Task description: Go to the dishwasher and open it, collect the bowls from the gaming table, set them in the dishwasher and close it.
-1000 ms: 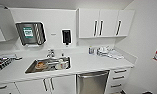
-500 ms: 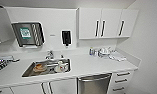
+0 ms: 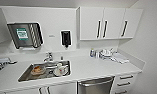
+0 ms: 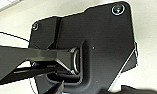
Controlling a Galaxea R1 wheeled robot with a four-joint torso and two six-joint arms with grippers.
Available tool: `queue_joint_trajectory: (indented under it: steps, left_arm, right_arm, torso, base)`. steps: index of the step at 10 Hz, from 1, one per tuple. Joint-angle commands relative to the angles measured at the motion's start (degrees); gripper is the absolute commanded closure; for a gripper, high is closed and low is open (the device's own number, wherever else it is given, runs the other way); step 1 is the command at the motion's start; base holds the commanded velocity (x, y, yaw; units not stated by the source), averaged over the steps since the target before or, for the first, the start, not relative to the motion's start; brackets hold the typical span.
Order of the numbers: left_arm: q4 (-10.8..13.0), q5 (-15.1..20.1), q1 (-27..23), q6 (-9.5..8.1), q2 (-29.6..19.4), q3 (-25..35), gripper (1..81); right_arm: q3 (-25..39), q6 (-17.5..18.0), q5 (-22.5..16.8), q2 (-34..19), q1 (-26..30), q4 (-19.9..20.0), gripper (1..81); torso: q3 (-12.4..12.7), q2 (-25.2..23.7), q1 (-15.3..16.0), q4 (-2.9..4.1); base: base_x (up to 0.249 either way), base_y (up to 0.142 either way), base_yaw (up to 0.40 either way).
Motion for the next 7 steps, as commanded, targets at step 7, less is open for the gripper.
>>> queue_joint_trajectory:
  steps: [7]
  left_arm:
    - [0.64,3.11,-3.22,0.24,-0.6,0.55,1.0]
  right_arm:
    - [0.12,0.02,-2.72,-0.74,2.31,0.81,1.0]
  torso:
    - [0.0,0.0,0.02,-0.02]
  base:
    - [0.14,0.0,0.0]
